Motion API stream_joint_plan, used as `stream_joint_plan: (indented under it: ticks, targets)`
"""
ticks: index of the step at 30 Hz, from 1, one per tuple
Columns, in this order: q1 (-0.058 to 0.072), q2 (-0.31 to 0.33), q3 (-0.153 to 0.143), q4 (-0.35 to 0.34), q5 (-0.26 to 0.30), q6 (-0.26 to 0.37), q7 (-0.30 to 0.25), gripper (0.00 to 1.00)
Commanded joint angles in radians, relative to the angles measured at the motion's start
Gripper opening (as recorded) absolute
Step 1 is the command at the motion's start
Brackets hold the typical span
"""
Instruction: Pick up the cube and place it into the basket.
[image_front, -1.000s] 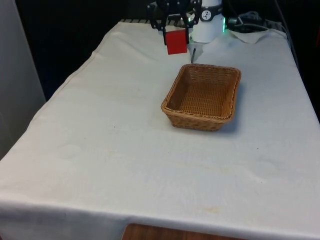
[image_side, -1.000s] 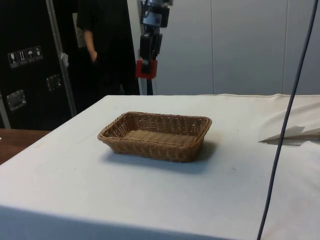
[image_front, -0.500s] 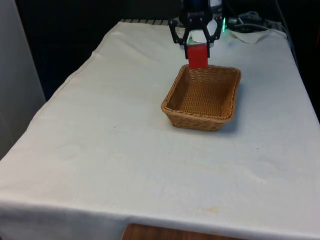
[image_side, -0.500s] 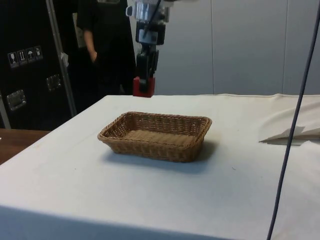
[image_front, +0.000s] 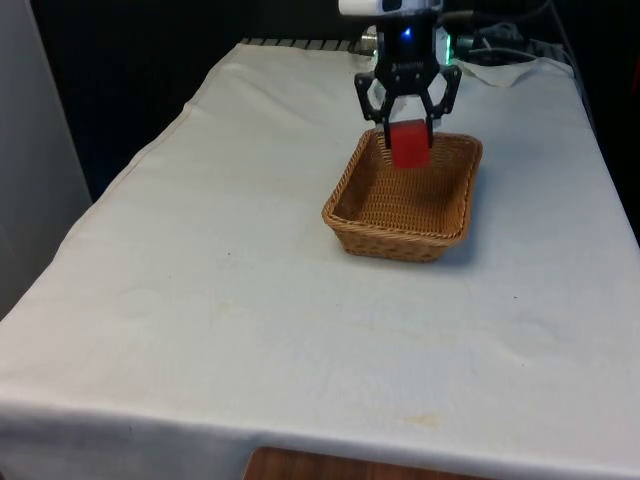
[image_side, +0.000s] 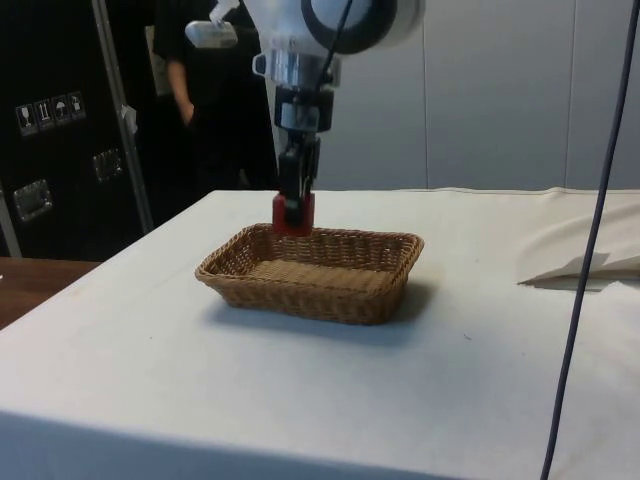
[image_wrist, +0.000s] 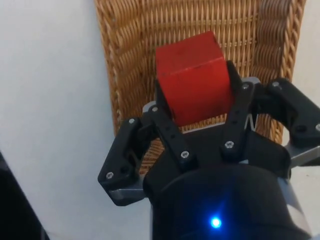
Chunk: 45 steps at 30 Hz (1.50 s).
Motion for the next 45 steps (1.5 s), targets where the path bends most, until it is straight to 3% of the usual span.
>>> stream_joint_plan:
  ticks: [1,6,16,17,18,20,25,26,27,28,33,34,35,45]
  targets:
    - [-0.003,0.005,0.002,-0.014,0.007,0.023,-0.016,0.02]
    - [-0.009,0.036,0.0,-0.037,0.019,0.066,-0.058,0.02]
    - [-0.015,0.12,0.013,-0.035,0.03,0.138,-0.09,0.02]
    - [-0.006,0.115,-0.008,-0.036,0.001,0.125,-0.068,0.02]
    - [-0.017,0.128,0.016,-0.034,0.031,0.146,-0.092,0.02]
    - [-0.02,0.148,0.022,-0.032,0.034,0.166,-0.099,0.02]
    - [-0.013,0.15,0.007,-0.032,0.015,0.165,-0.087,0.02]
    - [-0.006,0.156,-0.005,-0.031,0.001,0.168,-0.077,0.04]
    - [-0.012,0.149,0.005,-0.032,0.013,0.164,-0.085,0.04]
    - [-0.01,0.147,0.002,-0.033,0.01,0.162,-0.082,0.24]
    - [-0.007,0.145,-0.002,-0.033,0.005,0.16,-0.079,0.72]
    - [-0.007,0.145,-0.004,-0.034,0.004,0.159,-0.078,0.92]
    - [-0.006,0.15,-0.005,-0.031,0.001,0.165,-0.077,0.98]
    - [-0.004,0.126,-0.011,-0.033,-0.002,0.143,-0.069,1.0]
